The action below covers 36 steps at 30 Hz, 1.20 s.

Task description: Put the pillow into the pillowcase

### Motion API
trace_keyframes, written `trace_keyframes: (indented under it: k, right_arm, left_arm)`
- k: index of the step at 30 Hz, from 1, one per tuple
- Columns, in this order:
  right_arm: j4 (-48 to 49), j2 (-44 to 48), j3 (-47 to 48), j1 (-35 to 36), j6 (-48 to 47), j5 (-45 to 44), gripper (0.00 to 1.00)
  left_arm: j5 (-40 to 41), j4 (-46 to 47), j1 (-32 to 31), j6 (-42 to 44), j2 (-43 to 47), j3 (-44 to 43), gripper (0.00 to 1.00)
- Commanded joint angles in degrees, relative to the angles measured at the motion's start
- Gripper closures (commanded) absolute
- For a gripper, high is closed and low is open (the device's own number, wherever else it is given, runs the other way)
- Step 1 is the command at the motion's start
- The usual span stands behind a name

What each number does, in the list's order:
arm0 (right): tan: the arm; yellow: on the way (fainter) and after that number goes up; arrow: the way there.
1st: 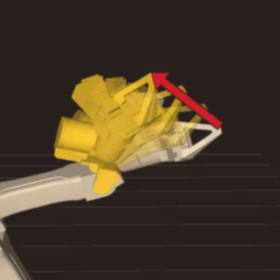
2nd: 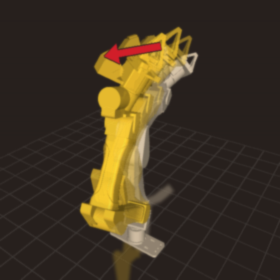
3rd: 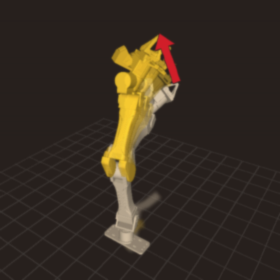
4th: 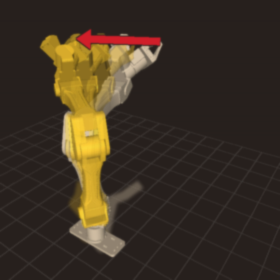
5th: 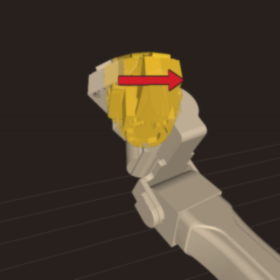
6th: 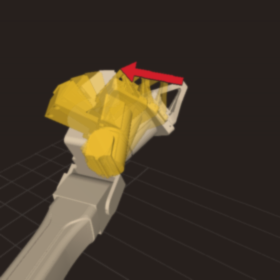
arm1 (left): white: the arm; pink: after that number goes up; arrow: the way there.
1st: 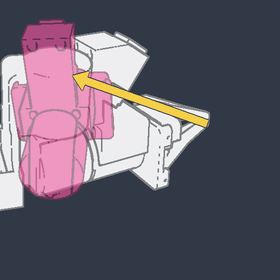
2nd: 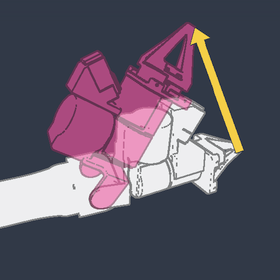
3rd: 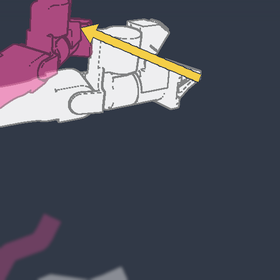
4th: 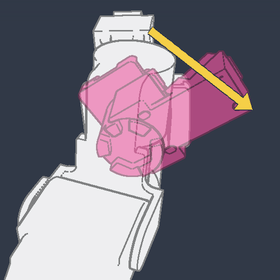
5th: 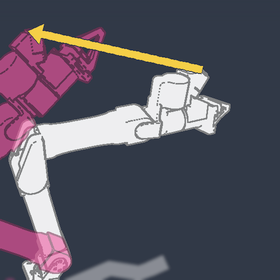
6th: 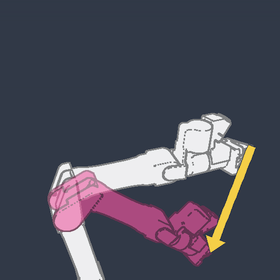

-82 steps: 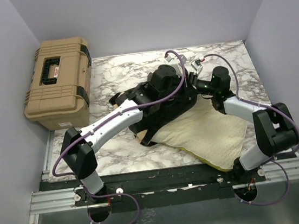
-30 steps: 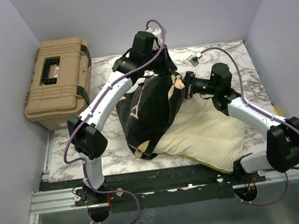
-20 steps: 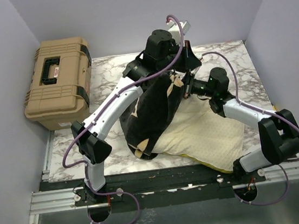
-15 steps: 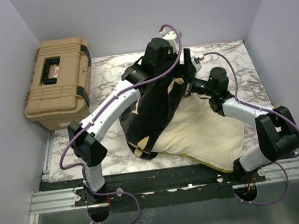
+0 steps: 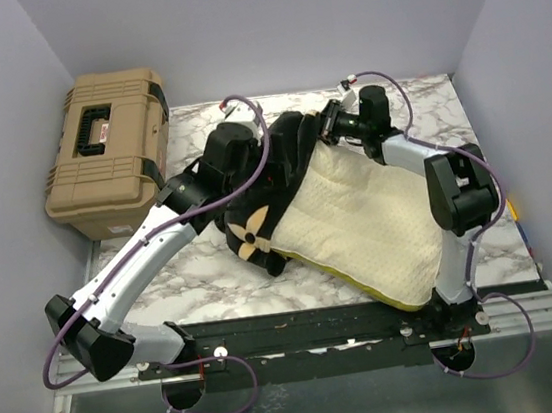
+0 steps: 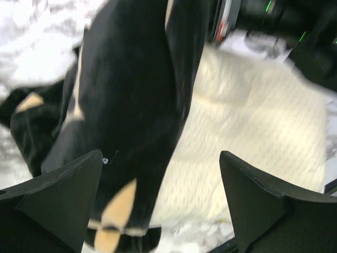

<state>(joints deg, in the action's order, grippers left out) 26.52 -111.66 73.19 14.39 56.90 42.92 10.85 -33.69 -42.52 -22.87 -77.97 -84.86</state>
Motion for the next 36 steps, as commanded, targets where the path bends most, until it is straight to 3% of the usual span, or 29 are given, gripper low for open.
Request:
trace_keyframes:
  k: [1, 3, 6, 9, 14, 23, 25, 27, 32, 36]
  right_arm:
    - [-12.43, -3.73, 10.73, -1.47, -9.27, -4.22, 0.93]
    - [-22.74, -3.49, 14.23, -2.00, -17.18, -7.28, 0.73]
    - [-39.03, -0.68, 16.62, -2.60, -28.32, -16.59, 0.35]
    - [-50.82, 3.01, 16.69, -3.06, -36.26, -27.03, 0.15]
    - [-61.23, 9.21, 13.13, -3.24, -43.31, -34.30, 0.08]
    - [-63.67, 25.52, -2.39, 0.68, -46.66, -24.46, 0.08]
    - [-61.49, 28.80, -7.62, 5.95, -46.14, -24.64, 0.08]
    - [-59.24, 30.53, -11.78, 13.65, -45.32, -27.46, 0.08]
    - [-50.00, 30.83, -18.83, 30.41, -44.24, -39.53, 0.06]
    - [-42.87, 27.15, -19.07, 37.62, -46.49, -49.86, 0.06]
  left_arm:
    - [0.08, -3.40, -0.34, -5.47, 3.37, 11.30, 0.07]
    - [-0.47, -3.42, -0.36, -8.24, 5.26, 15.56, 0.07]
    - [-2.31, -2.86, -0.28, -11.60, 7.65, 20.69, 0.08]
    - [-3.27, -1.95, -0.45, -13.43, 9.81, 25.12, 0.09]
    - [-4.49, -1.14, -0.53, -14.54, 10.21, 29.76, 0.14]
    - [-3.57, 3.46, -0.74, -18.14, 4.12, 36.58, 0.26]
    - [-3.18, 5.47, -0.81, -18.89, 2.79, 38.09, 0.35]
    - [-3.35, 7.48, -0.81, -19.34, 2.22, 39.43, 0.50]
    - [-3.99, 10.69, -0.82, -20.34, 4.17, 41.44, 0.98]
    - [-5.66, 12.91, -0.96, -21.68, 7.82, 42.79, 1.00]
